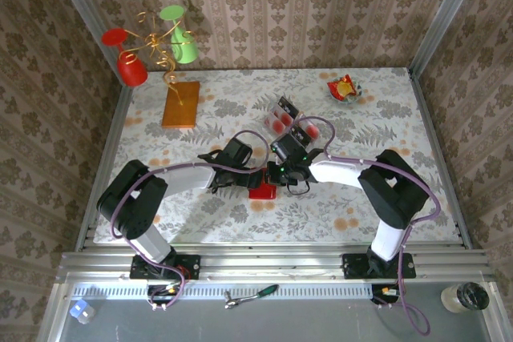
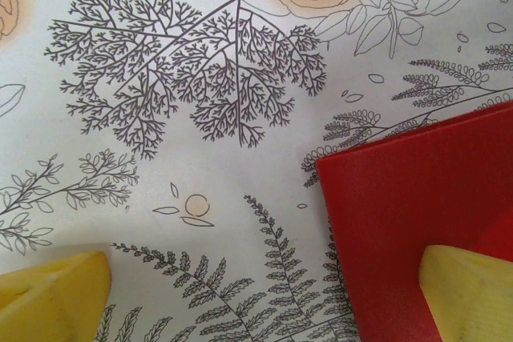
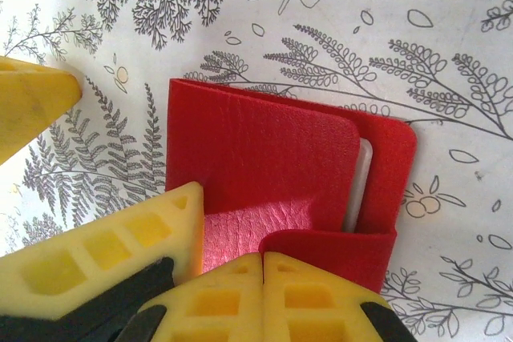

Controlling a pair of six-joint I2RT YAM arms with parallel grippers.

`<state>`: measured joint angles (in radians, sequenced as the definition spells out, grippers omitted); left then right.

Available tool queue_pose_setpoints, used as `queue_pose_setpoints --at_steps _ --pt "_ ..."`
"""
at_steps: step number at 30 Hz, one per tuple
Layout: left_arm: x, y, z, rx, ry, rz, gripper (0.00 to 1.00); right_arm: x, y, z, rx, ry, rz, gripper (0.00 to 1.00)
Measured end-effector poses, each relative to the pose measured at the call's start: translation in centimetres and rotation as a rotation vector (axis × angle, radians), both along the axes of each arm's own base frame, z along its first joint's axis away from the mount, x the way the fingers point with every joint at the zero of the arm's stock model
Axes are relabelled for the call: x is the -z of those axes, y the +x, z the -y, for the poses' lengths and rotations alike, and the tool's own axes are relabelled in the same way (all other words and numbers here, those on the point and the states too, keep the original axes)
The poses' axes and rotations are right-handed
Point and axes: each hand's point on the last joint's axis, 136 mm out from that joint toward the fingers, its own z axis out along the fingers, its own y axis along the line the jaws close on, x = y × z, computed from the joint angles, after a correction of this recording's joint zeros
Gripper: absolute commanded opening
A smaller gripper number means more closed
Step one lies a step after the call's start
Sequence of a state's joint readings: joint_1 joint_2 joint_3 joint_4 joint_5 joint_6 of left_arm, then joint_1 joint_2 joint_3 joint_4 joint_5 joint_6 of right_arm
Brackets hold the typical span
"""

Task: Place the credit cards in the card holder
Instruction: Close the button on the card holder.

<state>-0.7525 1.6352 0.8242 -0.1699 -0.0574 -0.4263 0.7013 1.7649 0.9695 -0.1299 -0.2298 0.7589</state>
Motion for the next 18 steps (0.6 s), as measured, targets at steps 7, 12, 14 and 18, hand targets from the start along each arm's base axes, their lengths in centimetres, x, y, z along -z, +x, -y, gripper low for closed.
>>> queue_pose_setpoints --at_steps 7,12,14,18 --pt "0.0 0.0 -0.01 -0.003 -0.001 -0.001 1.0 0.1 0.04 -0.15 -0.001 0.014 -0.002 0.0" --pt "0.0 0.0 -0.01 -0.004 -0.001 -0.001 1.0 0.3 -0.12 -0.07 -0.001 0.033 0.017 0.0" --pt "0.0 0.0 -0.01 -0.004 -0.001 -0.001 1.0 0.34 -0.15 -0.06 0.0 0.041 0.026 0.0" --pt "0.0 0.0 -0.01 -0.004 -0.001 -0.001 1.0 0.38 -0.22 -0.06 0.01 0.065 0.042 0.0"
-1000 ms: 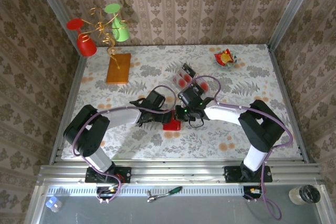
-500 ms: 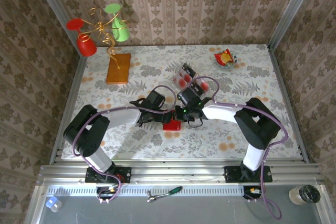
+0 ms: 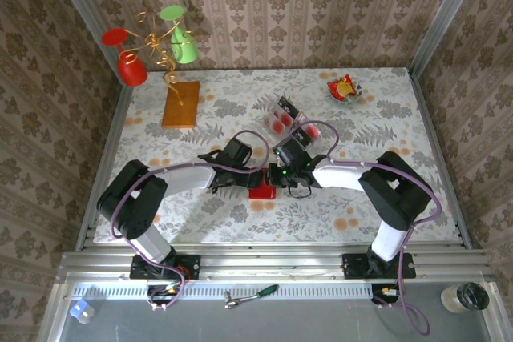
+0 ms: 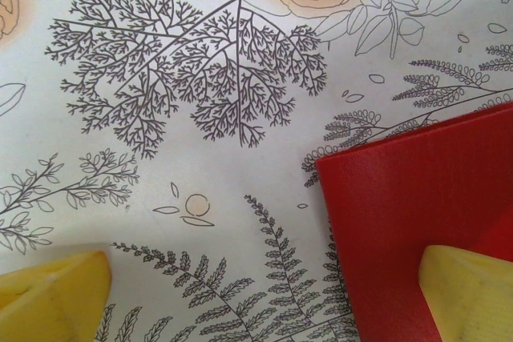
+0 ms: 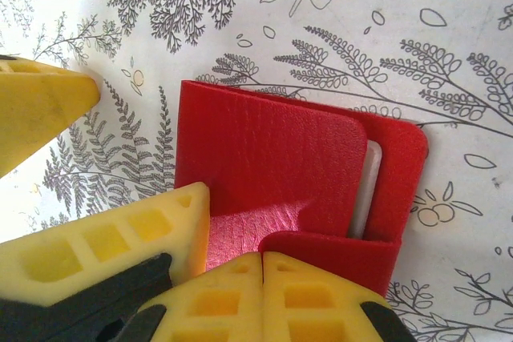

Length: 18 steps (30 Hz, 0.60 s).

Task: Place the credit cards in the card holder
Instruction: Close the button on the card holder.

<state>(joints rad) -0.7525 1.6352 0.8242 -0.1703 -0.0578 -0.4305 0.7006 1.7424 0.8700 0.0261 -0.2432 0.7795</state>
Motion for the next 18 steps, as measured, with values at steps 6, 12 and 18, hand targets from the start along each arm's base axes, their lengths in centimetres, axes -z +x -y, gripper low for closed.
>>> queue_pose_setpoints --at_steps 6,12,18 --pt "0.0 0.0 0.0 -0.002 -0.001 -0.001 1.0 -0.1 0.0 -0.1 0.008 0.014 0.008 0.07" --pt "-0.1 0.0 -0.1 -0.012 0.005 -0.008 1.0 -0.4 0.0 -0.3 0.005 0.002 -0.002 0.22" --pt "-1.1 1.5 -1.4 -0.077 0.018 -0.012 1.0 -1.5 0.6 -0.8 -0.001 -0.029 -0.019 0.36"
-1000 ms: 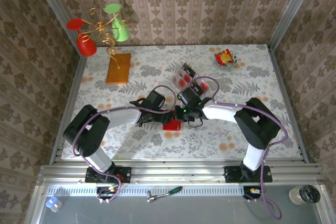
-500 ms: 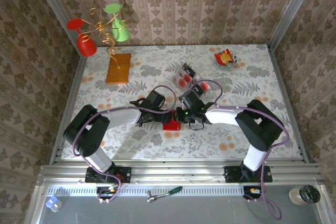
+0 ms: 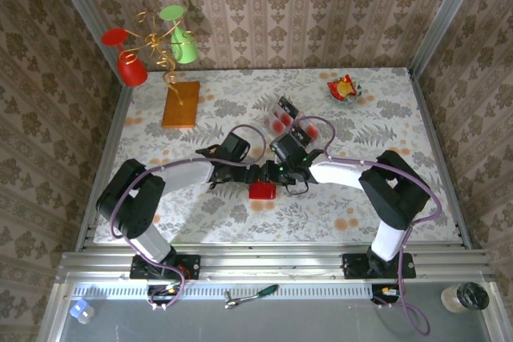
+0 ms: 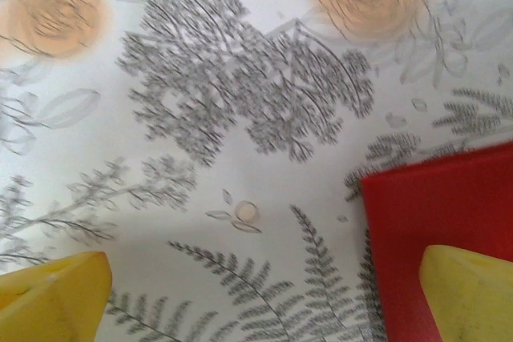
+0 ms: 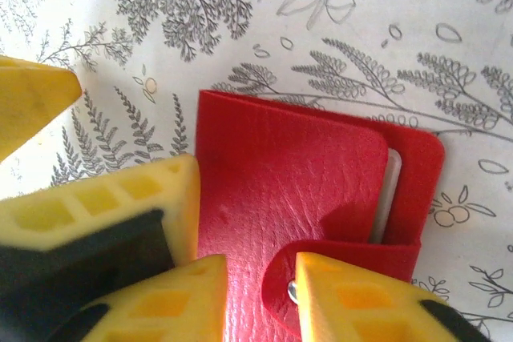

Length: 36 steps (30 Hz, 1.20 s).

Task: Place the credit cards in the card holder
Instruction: Close the button on the card holder, then reset both arms

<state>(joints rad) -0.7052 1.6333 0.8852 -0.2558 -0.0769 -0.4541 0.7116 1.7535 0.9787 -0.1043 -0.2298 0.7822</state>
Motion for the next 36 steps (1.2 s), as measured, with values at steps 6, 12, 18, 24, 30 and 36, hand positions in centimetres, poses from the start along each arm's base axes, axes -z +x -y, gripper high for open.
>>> queue_pose_setpoints --at_steps 6,12,18,24,30,36 --pt "-3.9 3.6 -1.3 -0.083 -0.049 0.064 1.0 -2.8 1.7 -0.9 -0.01 0.029 0.044 0.59" --pt "-11.3 7.6 -3.7 -0.174 -0.137 0.214 1.0 -8.6 2.7 2.0 0.02 0.061 0.141 1.0" --pt "-17.3 10.2 -11.9 -0.346 -0.145 0.382 1.0 -17.1 5.6 13.7 0.282 0.048 0.388 1.0" --pt "-18.7 9.0 -19.4 -0.431 -0.015 0.615 1.0 -18.0 6.2 26.7 0.593 -0.185 0.526 1.0" --pt "-14.2 7.8 -24.2 -0.492 0.138 0.644 1.0 -14.1 6.0 33.0 0.684 -0.446 0.521 1.0" --pt "-6.5 6.3 -25.0 -0.446 0.239 0.587 1.0 -10.4 7.3 34.9 0.675 -0.606 0.542 1.0"
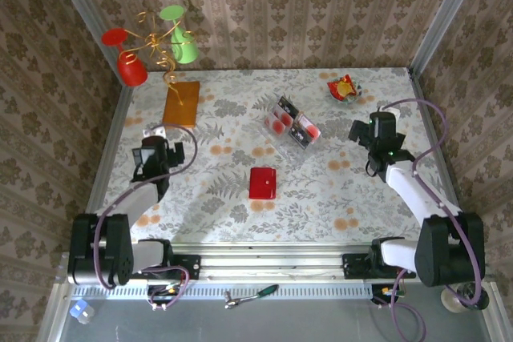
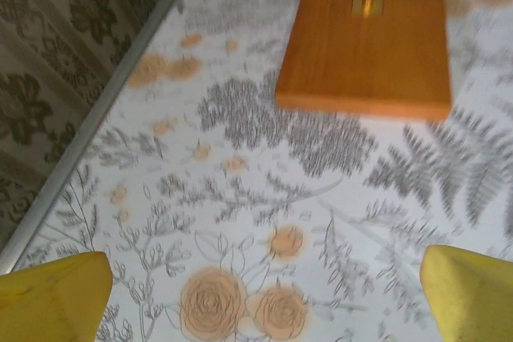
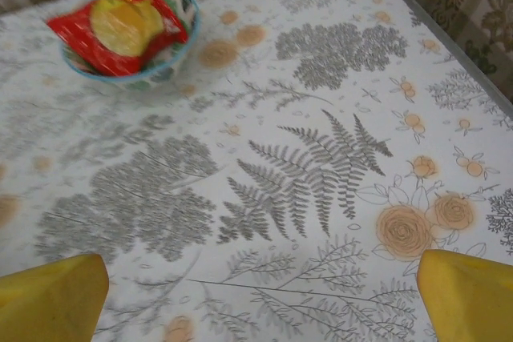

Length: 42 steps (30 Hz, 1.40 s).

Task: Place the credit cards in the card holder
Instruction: Reset both arms

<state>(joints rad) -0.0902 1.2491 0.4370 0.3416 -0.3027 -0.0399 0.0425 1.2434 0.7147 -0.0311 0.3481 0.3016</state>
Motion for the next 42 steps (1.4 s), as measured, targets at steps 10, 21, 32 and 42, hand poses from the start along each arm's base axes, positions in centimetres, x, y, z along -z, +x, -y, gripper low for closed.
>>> queue_pose_setpoints --at_steps 10,21,32,42 --pt "0.5 2.4 1.1 0.092 0.036 0.141 1.0 6.2 0.5 -0.8 -0.128 -0.102 0.069 1.0" --pt "2.1 3.7 1.7 0.176 -0.004 0.148 1.0 7.3 1.9 -2.2 -0.227 -0.102 0.158 1.0" --pt "1.6 4.1 2.2 0.207 -0.018 0.167 1.0 6.2 2.6 -2.3 -0.233 -0.1 0.2 1.0" --pt "1.3 4.3 2.4 0.214 -0.017 0.181 1.0 6.2 2.6 -2.4 -0.235 -0.103 0.199 1.0"
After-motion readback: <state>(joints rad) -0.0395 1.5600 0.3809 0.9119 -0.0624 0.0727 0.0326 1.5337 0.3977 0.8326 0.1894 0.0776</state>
